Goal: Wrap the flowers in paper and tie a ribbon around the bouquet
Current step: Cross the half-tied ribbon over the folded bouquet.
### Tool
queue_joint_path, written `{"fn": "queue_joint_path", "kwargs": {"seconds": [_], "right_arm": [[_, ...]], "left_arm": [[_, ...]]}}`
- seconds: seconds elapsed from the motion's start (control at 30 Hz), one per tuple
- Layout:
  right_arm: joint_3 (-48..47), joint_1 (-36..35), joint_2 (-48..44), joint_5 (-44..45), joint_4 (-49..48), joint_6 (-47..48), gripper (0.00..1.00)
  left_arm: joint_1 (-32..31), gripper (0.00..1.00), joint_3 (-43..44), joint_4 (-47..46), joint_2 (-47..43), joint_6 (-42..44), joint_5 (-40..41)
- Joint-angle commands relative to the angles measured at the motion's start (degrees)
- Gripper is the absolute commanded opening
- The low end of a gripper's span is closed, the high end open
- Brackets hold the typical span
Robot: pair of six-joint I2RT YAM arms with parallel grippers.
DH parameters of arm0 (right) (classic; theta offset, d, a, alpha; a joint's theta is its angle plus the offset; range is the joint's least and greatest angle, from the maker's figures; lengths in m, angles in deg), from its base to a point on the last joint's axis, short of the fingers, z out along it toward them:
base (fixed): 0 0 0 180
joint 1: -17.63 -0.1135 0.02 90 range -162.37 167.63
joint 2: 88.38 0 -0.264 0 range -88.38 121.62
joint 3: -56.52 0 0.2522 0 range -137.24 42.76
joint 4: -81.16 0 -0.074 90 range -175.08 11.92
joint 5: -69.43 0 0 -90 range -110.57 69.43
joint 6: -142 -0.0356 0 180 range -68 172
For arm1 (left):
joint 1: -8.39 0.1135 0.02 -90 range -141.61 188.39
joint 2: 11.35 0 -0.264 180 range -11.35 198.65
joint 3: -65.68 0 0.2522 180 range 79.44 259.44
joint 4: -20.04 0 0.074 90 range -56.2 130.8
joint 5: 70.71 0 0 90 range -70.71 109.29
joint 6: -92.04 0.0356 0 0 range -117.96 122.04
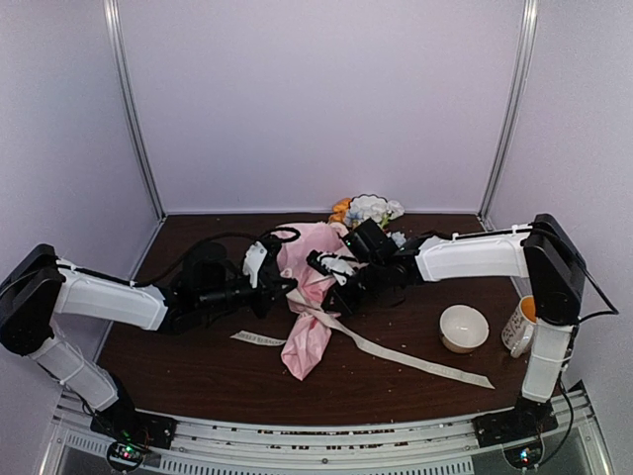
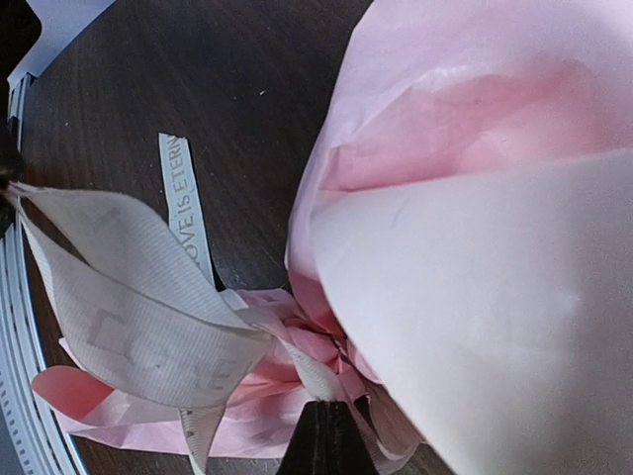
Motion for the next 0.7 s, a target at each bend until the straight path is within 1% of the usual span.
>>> {"fn": "queue_joint_path", "kwargs": {"seconds": [0.0, 0.17, 0.3, 0.5, 0.67], "right_arm": [[-0.3, -0.3, -4.6, 3.3, -1.0, 0.2, 0.0], [-0.1, -0.3, -7.0, 2.5, -1.8, -1.2, 0.0], [0.1, -0.3, -8.1, -1.2, -2.2, -2.6, 0.0], [1.1, -0.6, -7.8, -10.5, 0.3, -2.8, 0.0], [3.0, -1.8, -6.9, -11.8, 3.1, -1.3, 0.0]], "left_arm": [[0.3, 0.0, -0.5, -3.2, -0.2, -0.5, 0.3], [0.4, 0.0, 0.1, -3.1, 1.5, -0.7, -0.5], [0.4, 0.0, 0.3, -3.5, 2.6, -0.8, -0.4], [0.4, 0.0, -0.1, -4.1, 3.8, -0.9, 0.7], [0.4, 0.0, 0.1, -4.6, 5.1, -0.9, 0.3]]}}
